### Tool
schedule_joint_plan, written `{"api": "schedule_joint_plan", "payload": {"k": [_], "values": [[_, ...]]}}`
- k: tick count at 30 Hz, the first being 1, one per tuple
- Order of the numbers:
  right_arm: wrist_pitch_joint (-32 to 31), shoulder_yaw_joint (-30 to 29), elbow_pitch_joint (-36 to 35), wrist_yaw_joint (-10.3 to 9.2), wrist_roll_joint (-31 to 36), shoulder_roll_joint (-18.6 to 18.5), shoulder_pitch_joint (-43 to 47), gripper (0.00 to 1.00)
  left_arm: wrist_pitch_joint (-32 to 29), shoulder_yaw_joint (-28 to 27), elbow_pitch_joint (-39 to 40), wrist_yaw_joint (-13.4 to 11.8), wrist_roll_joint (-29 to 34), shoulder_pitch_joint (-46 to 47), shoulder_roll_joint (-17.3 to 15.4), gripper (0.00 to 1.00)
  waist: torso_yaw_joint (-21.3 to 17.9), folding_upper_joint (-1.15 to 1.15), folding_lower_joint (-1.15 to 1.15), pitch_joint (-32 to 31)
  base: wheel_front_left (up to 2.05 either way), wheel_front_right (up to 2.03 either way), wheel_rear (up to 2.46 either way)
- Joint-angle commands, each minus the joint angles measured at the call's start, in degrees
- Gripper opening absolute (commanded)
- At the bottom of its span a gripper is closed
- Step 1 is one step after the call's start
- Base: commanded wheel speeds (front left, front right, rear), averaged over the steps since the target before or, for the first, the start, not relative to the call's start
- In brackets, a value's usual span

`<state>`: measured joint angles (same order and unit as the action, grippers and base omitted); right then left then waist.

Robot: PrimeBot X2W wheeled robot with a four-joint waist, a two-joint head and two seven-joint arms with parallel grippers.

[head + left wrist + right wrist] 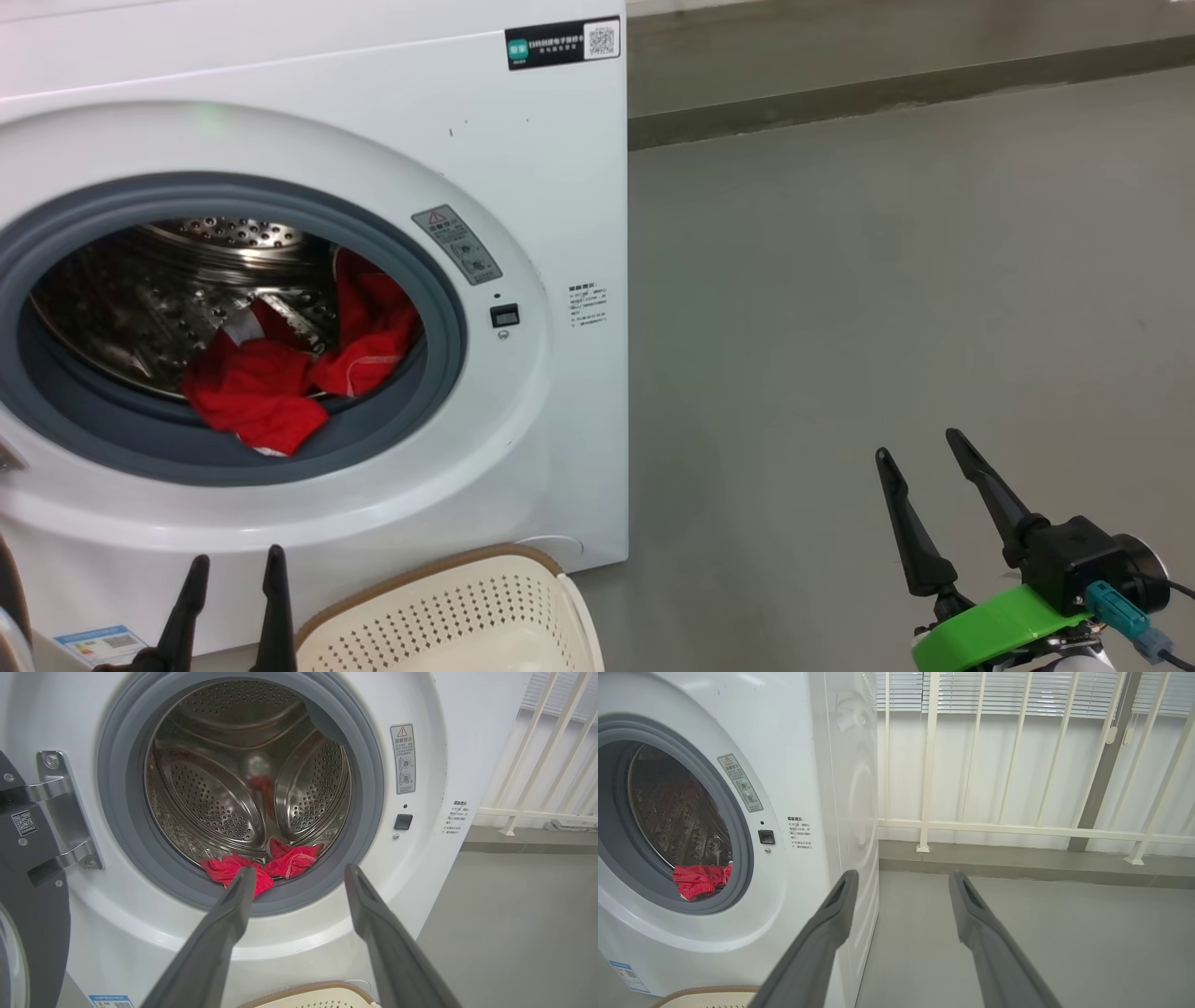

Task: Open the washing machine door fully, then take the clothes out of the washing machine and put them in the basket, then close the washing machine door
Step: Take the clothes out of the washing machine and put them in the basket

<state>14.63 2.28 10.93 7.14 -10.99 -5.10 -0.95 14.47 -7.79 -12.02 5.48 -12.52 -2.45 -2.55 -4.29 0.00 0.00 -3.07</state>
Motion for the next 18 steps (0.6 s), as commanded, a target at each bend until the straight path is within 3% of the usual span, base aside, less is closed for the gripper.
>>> {"api": "schedule_joint_plan", "payload": {"k": [1, 18], "values": [[0.4, 1.1, -1.4, 0.35, -0.4, -0.6, -0.7, 1.00, 0.5, -1.7, 1.7, -0.6, 0.1, 0.7, -0.4, 1.00, 0.0, 0.00, 0.00, 0.1, 0.00, 0.00, 0.00], [0.4, 1.4, -2.0, 0.35, 0.4, 0.2, -2.2, 1.00, 0.5, -0.8, -1.5, -4.3, 0.2, 8.0, -0.4, 1.00, 1.7, 0.00, 0.00, 5.7, 0.00, 0.00, 0.00]]}}
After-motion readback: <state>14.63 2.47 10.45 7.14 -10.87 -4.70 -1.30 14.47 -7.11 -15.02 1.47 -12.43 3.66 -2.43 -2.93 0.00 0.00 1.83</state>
